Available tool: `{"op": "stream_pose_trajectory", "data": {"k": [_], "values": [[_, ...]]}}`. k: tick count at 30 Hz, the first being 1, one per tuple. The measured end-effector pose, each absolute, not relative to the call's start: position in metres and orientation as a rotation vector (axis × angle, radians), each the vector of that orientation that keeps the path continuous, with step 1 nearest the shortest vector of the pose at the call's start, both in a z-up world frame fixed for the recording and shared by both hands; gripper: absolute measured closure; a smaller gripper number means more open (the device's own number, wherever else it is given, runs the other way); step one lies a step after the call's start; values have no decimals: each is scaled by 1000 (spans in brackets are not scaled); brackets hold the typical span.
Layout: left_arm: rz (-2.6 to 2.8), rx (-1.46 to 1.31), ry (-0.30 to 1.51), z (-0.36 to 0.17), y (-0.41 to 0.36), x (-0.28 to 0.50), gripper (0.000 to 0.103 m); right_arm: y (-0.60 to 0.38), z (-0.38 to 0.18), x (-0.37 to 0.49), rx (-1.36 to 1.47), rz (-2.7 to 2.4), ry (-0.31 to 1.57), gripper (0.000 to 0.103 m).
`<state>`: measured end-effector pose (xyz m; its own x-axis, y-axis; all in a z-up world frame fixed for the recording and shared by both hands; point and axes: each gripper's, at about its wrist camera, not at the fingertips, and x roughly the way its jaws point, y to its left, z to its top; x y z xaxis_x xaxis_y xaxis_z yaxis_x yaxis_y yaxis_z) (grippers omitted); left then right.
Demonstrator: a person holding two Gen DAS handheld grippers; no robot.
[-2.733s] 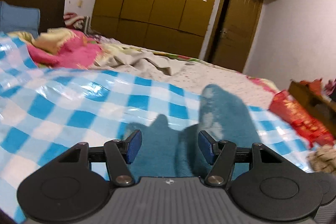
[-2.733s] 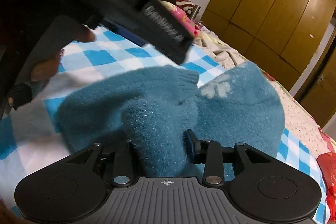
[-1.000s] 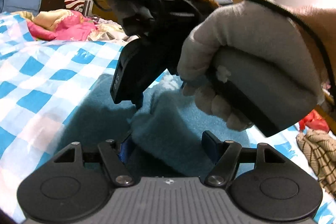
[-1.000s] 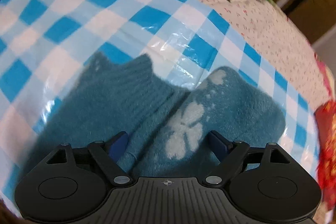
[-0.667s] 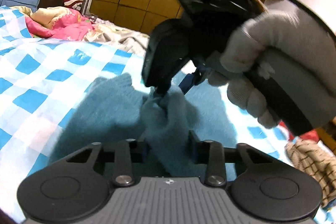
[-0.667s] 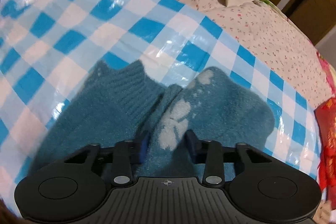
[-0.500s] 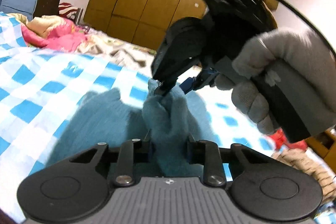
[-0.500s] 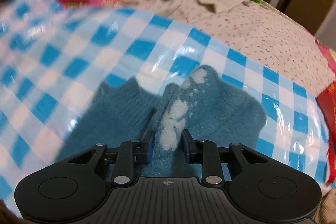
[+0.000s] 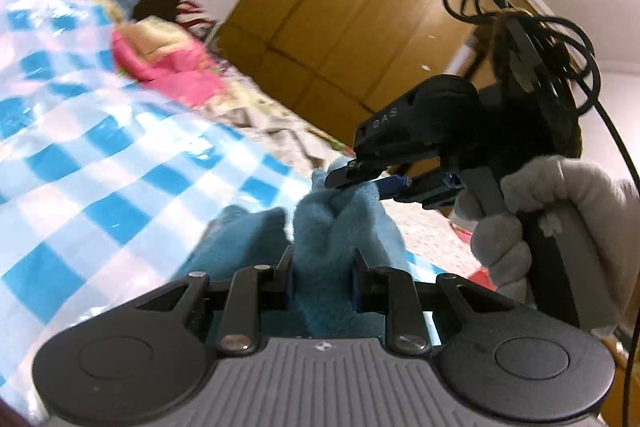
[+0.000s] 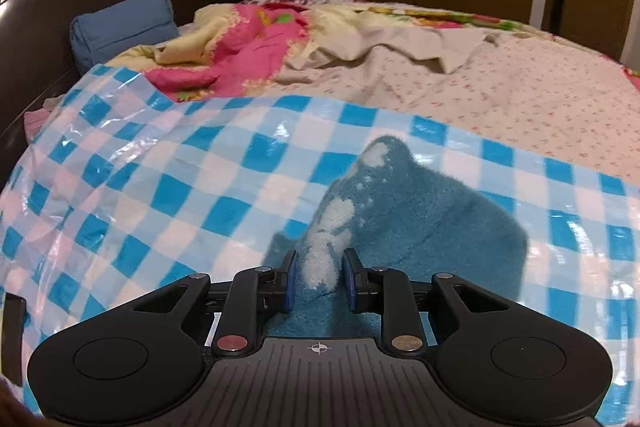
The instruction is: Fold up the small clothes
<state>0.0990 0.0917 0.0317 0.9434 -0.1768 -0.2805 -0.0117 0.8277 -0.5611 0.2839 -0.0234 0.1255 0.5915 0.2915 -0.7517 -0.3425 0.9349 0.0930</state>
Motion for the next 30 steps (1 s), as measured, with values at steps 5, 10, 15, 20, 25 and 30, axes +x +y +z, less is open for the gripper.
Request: {"op": "stream_pose_trajectory", "data": {"k": [5,10,15,20,25,30], "values": [[-29,-635,373,16,111,96,68,9,100,293,-29,399,888,85],[32,-623,461,-3,120,102,68,38,66,296,-64,419,923,85],[61,-604,509,-13,121,107,68,45,43,300,-55,406,936,85],[79,-610,531,-18,125,109,62,53,31,300,-66,403,939,78],[88,-577,525,-12,122,105,58,54,55,291,-94,439,892,75],[107,-544,515,-1,119,96,58,22,102,267,-19,511,796,75]]}}
